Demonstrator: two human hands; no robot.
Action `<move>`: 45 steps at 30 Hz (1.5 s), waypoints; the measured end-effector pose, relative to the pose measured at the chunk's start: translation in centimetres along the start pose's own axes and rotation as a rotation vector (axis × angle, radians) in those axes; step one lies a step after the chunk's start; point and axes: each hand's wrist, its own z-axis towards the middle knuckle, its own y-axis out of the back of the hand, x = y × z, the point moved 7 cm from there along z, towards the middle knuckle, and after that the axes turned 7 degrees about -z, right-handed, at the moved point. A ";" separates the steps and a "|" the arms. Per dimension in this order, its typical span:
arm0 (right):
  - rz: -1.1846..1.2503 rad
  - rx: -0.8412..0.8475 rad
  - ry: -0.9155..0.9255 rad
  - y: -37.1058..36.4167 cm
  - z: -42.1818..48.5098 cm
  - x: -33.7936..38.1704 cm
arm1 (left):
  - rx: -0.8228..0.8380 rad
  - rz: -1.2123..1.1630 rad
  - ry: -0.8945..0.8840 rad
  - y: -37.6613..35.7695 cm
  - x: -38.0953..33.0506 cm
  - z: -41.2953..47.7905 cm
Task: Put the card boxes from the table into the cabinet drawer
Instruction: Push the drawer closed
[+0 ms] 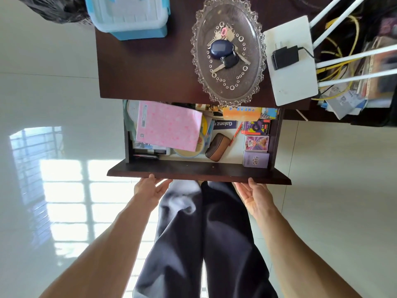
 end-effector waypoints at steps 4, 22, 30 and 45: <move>0.012 0.008 -0.010 -0.3 -0.4 0.4 | 0.000 -0.015 0.015 -0.2 -0.2 -0.1; 0.073 0.090 0.057 -7.3 -0.6 8.3 | 0.116 -0.027 -0.064 -7.5 -7.4 -0.9; 0.154 0.133 0.125 -10.1 -0.1 11.0 | 0.187 -0.039 -0.104 -10.7 -10.8 -1.2; 0.293 0.237 0.108 -13.9 -0.8 15.1 | 0.292 -0.268 -0.143 -15.6 -14.2 -2.8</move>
